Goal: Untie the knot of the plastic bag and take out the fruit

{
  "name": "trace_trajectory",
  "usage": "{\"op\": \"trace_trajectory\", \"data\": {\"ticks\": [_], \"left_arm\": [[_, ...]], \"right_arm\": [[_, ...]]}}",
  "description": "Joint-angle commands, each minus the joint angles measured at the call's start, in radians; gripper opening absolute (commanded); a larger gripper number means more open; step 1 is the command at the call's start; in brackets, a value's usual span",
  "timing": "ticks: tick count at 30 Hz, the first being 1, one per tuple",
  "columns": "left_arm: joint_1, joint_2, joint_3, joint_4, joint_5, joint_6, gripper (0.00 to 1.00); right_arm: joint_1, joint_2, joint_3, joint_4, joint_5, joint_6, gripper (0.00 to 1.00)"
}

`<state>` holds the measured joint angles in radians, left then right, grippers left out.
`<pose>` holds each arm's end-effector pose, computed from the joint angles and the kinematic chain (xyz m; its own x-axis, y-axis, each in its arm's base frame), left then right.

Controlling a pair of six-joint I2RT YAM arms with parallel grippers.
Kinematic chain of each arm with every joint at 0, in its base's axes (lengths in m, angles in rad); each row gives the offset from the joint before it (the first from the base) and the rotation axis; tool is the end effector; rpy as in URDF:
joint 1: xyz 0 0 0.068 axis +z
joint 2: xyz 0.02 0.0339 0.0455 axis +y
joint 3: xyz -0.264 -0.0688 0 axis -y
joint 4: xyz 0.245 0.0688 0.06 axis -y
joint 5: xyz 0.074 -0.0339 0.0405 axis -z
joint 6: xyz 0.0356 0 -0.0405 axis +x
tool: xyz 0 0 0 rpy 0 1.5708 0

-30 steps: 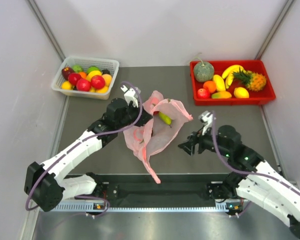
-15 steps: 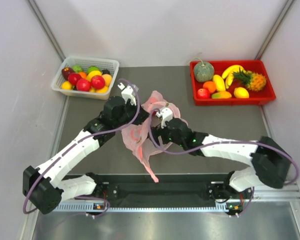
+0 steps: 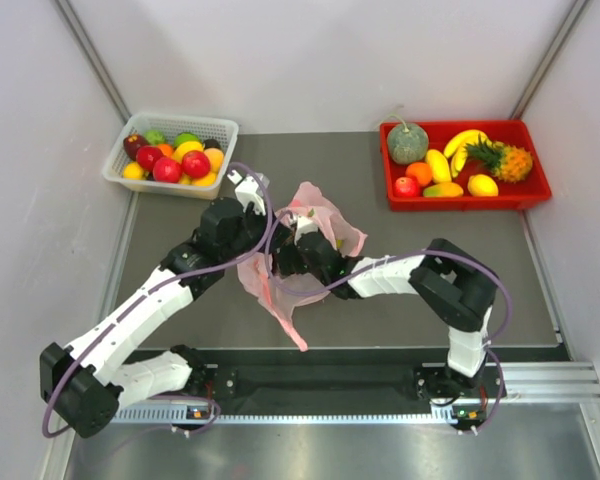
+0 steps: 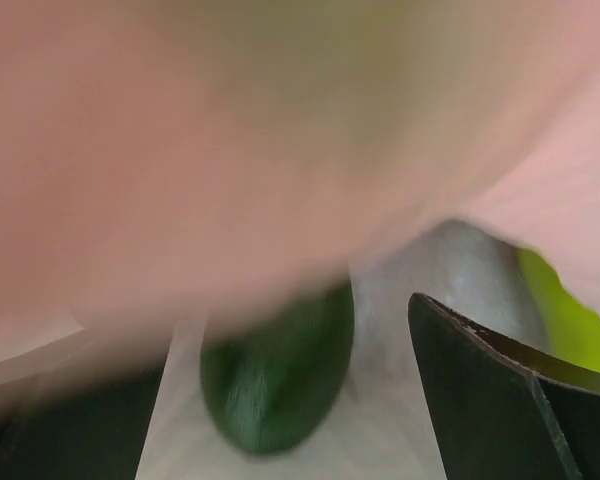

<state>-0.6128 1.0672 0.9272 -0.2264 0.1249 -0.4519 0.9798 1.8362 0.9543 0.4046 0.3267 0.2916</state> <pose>0.1984 -0.1449 0.3308 -0.5544 -0.1399 -0.8204 0.4710 0.7600 -0.4478 0.2251 0.3150 0.1678 -0.4256 -0.1456 -0.8931 -0.5276 0.8418 0.1142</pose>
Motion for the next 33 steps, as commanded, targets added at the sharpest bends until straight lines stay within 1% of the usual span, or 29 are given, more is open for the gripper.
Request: {"op": "trace_trajectory", "data": {"ticks": [1,4,5,8,9,11,13,14,16,17,18,19,20,21,22,24,25,26,27,28,29,30,32,33], "left_arm": [[-0.005,-0.033,-0.025,0.053,0.035,-0.013,0.0],[-0.005,-0.044,-0.036,0.061,0.033,-0.014,0.0],[-0.005,-0.049,-0.037,0.062,0.03,-0.016,0.0],[-0.005,-0.049,-0.048,0.073,0.03,-0.021,0.0],[-0.005,-0.047,-0.051,0.075,0.03,-0.022,0.0],[-0.005,-0.046,-0.059,0.082,0.033,-0.027,0.0],[-0.005,-0.046,-0.068,0.09,0.035,-0.034,0.0],[-0.005,-0.05,-0.073,0.091,0.035,-0.037,0.0],[-0.005,-0.055,-0.079,0.091,0.022,-0.036,0.0],[-0.005,-0.056,-0.08,0.088,0.015,-0.034,0.0],[-0.005,-0.056,-0.082,0.088,0.009,-0.033,0.0],[-0.005,-0.058,-0.082,0.085,0.007,-0.033,0.0],[-0.005,-0.056,-0.082,0.088,0.005,-0.033,0.0],[-0.005,-0.056,-0.082,0.09,0.005,-0.033,0.0],[-0.005,-0.055,-0.083,0.091,0.002,-0.034,0.0],[-0.005,-0.053,-0.085,0.101,-0.004,-0.037,0.0],[-0.005,-0.05,-0.085,0.104,-0.011,-0.042,0.0],[-0.005,-0.049,-0.085,0.107,-0.011,-0.044,0.0],[-0.005,-0.047,-0.085,0.114,-0.011,-0.045,0.0],[-0.005,-0.044,-0.085,0.117,-0.017,-0.047,0.0],[-0.005,-0.042,-0.085,0.122,-0.019,-0.05,0.0],[-0.005,-0.041,-0.087,0.133,-0.019,-0.05,0.0],[-0.005,-0.032,-0.085,0.139,-0.024,-0.05,0.0],[-0.005,-0.027,-0.085,0.142,-0.025,-0.05,0.0]], "right_arm": [[0.016,0.081,0.086,0.016,0.049,0.053,0.98],[0.016,0.098,0.066,0.02,0.058,0.082,0.95],[0.017,0.095,0.055,0.033,0.06,0.089,0.89],[0.016,0.055,0.0,0.06,0.071,0.098,0.77],[0.016,0.049,-0.015,0.068,0.072,0.095,0.71],[0.016,0.04,-0.015,0.059,0.074,0.083,0.65],[0.014,0.043,-0.006,0.04,0.072,0.073,0.58],[0.013,0.04,-0.005,0.036,0.072,0.07,0.49],[0.013,0.012,-0.025,0.042,0.06,0.066,0.37],[0.014,-0.006,-0.041,0.051,0.055,0.066,0.25],[0.016,-0.03,-0.087,0.065,0.049,0.067,0.2],[0.017,-0.09,-0.115,0.094,0.04,0.07,0.15],[0.017,-0.124,-0.168,0.103,0.034,0.069,0.07],[0.019,-0.158,-0.192,0.108,0.028,0.069,0.03],[0.019,-0.229,-0.215,0.105,0.009,0.081,0.0],[0.019,-0.305,-0.285,0.105,-0.035,0.089,0.0],[0.019,-0.377,-0.305,0.1,-0.098,0.095,0.0],[0.019,-0.411,-0.339,0.077,-0.133,0.101,0.0],[0.017,-0.442,-0.351,0.057,-0.22,0.106,0.0],[0.017,-0.501,-0.361,0.039,-0.269,0.106,0.0],[0.017,-0.527,-0.37,-0.023,-0.314,0.109,0.0],[0.017,-0.587,-0.377,-0.048,-0.406,0.118,0.0],[0.019,-0.656,-0.406,-0.113,-0.487,0.119,0.0],[0.019,-0.736,-0.414,-0.139,-0.558,0.121,0.0]]}}
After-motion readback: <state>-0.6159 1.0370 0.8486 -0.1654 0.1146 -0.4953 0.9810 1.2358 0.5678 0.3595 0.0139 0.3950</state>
